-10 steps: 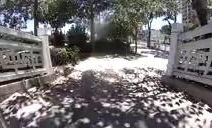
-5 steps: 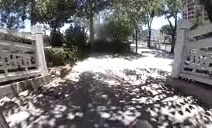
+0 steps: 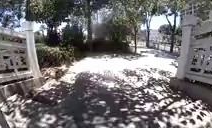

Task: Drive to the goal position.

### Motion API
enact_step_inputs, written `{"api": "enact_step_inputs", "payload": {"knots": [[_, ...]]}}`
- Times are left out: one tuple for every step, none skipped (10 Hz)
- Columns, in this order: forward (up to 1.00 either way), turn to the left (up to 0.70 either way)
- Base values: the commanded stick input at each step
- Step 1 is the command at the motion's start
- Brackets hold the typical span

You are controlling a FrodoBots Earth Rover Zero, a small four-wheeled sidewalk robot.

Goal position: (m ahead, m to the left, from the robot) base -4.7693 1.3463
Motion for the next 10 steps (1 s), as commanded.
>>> {"api": "enact_step_inputs", "payload": {"knots": [[0.45,0.00],[0.45,0.00],[0.45,0.00],[0.45,0.00],[0.45,0.00],[0.45,0.00],[0.45,0.00],[0.45,0.00],[0.45,0.00],[0.45,0.00]]}}
